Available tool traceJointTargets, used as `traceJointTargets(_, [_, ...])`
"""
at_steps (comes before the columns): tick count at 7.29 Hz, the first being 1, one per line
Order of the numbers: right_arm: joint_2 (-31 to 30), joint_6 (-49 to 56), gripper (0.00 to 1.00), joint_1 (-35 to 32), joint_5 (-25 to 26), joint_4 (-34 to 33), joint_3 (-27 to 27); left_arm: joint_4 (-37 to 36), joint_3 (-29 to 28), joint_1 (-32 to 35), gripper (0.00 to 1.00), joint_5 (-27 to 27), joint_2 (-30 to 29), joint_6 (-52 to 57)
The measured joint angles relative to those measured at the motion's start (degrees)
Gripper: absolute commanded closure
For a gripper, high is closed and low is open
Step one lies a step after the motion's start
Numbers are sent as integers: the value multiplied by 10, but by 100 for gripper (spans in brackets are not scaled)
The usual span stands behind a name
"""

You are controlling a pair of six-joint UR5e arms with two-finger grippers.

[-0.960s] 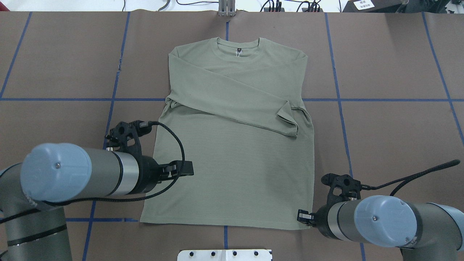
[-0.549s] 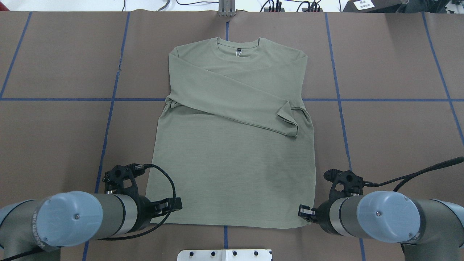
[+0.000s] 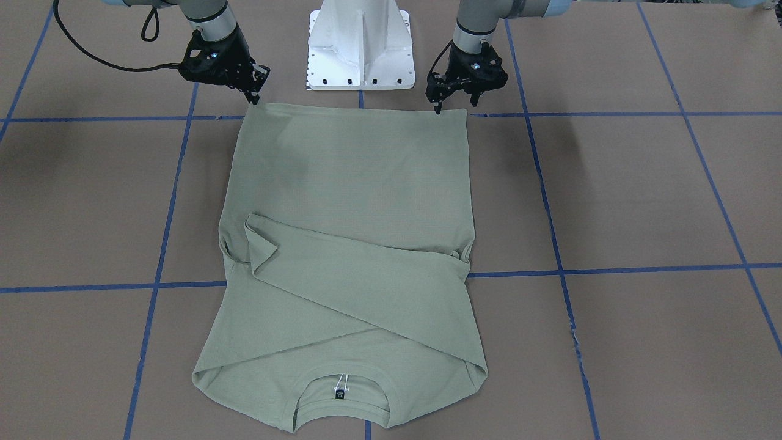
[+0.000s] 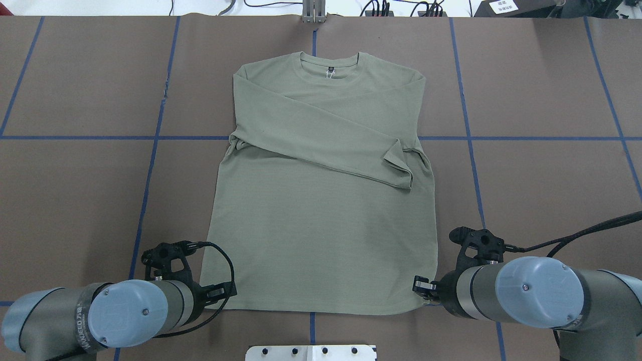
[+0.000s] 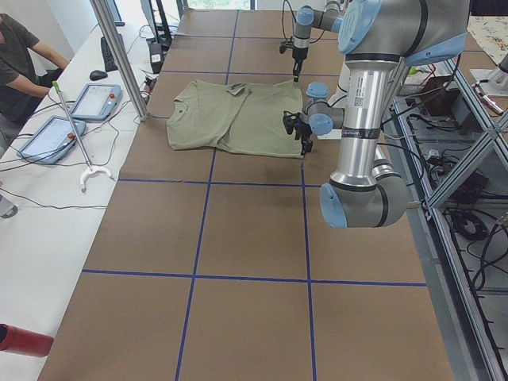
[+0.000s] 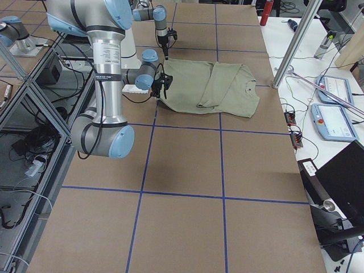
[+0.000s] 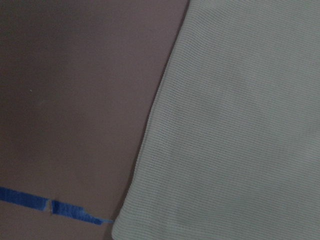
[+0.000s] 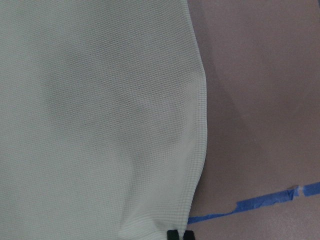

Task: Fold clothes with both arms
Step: 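Grasp the hem corners nearest the robot with both grippers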

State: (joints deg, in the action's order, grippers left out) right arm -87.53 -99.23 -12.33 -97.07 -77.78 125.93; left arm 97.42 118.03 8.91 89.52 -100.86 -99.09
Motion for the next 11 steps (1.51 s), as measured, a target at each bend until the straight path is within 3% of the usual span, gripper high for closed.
traceJointTargets(3, [1,0,100,-4,-1,0,-1,-1,-18,2,25,-4,0,2])
traceJointTargets(6, [1,0,100,-9,-3,0,0,-1,-19,1,50,-2,0,3])
traceJointTargets(9, [1,0,100,-14,-6,0,0,-1,-17,-1,62,-1,-1,3])
traceJointTargets(10, [1,0,100,-20,-13,0,1,-1,-16,-2,73,-1,-1,4])
traceJointTargets(11, [1,0,100,-26,-20,0,1,-1,-15,-3,95,-1,-2,3])
